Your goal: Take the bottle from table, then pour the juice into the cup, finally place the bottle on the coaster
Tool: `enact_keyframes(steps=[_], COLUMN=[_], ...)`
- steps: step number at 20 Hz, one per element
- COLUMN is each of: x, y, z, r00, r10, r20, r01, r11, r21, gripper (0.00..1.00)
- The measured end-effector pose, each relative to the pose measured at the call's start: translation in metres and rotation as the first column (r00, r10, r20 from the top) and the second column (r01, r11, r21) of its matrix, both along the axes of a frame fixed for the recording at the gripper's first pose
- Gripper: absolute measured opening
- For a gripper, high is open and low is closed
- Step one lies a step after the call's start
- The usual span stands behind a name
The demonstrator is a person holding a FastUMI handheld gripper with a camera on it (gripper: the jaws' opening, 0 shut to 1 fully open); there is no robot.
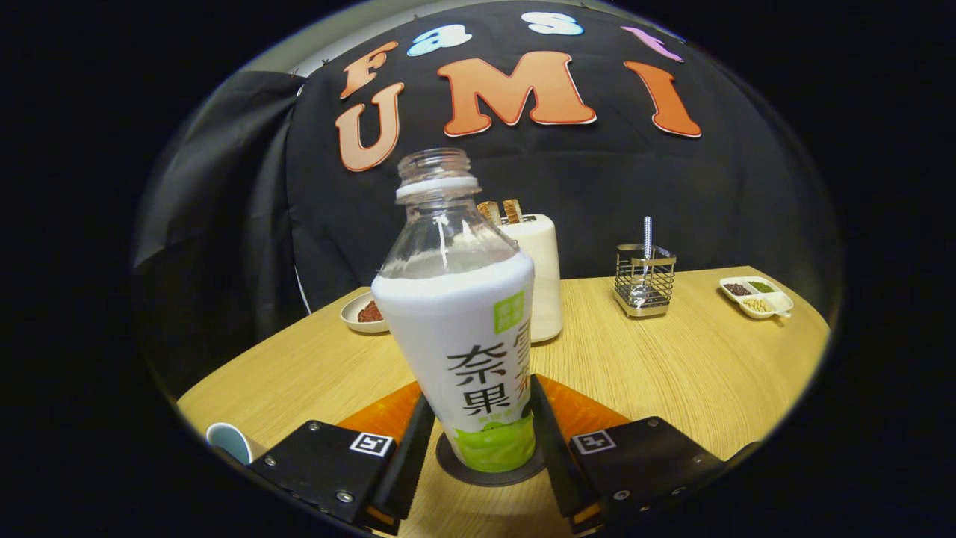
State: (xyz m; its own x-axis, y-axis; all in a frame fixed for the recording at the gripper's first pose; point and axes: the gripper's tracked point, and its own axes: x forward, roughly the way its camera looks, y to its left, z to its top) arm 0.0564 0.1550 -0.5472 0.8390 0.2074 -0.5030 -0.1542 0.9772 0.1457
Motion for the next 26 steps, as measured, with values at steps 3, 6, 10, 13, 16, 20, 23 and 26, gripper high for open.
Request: enact_keyframes(steps=[3,6,10,13,16,20,23,26], x=[-0.002,-0.007,-0.024,-0.044,-0.065,-0.102,-0.129,-0.152], y=[-0.002,-0.009,-0.017,-0.022,-0.027,-0.051,-0.071,-0.093], z=[0.028,0.066,0.133,0.186,0.243,0.301,0.336,0.352], r00=[0.999,0.996,0.98,0.96,0.934,0.91,0.892,0.888], r10=[-0.005,-0.002,0.018,0.032,0.031,-0.002,-0.041,-0.05], r20=[0.032,0.089,0.197,0.278,0.356,0.414,0.451,0.457], r01=[0.004,0.002,-0.002,0.005,0.024,0.074,0.108,0.111], r11=[0.999,1.0,0.997,0.991,0.988,0.985,0.986,0.988], r21=[0.04,0.006,-0.083,-0.132,-0.151,-0.158,-0.123,-0.107], gripper=[0.86,0.93,0.95,0.96,0.96,0.96,0.96,0.96])
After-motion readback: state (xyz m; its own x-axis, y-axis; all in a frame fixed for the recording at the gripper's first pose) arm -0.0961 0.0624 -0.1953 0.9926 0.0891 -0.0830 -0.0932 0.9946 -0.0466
